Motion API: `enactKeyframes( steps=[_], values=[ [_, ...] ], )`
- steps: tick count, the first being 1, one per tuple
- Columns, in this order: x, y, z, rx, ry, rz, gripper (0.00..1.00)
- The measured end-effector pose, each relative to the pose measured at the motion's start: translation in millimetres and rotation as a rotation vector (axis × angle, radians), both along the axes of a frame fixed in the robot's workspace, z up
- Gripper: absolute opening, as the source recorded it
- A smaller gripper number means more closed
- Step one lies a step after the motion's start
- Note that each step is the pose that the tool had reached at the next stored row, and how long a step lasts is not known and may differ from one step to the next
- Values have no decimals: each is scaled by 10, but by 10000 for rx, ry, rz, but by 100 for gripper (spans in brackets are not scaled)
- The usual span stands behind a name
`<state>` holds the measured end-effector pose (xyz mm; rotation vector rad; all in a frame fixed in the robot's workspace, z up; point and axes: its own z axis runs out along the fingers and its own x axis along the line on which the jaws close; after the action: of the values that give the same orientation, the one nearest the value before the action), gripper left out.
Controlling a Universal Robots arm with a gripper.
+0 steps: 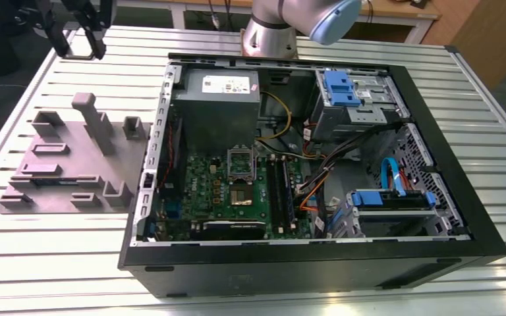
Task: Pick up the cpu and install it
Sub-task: 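Pick up the cpu and move it towards the insertion slot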
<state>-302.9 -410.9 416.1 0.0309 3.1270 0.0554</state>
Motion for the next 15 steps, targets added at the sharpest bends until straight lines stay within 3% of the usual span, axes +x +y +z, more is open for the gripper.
enactKeyframes(
  steps=[15],
  values=[
    [144, 0, 0, 0, 0, 0, 47]
  ],
)
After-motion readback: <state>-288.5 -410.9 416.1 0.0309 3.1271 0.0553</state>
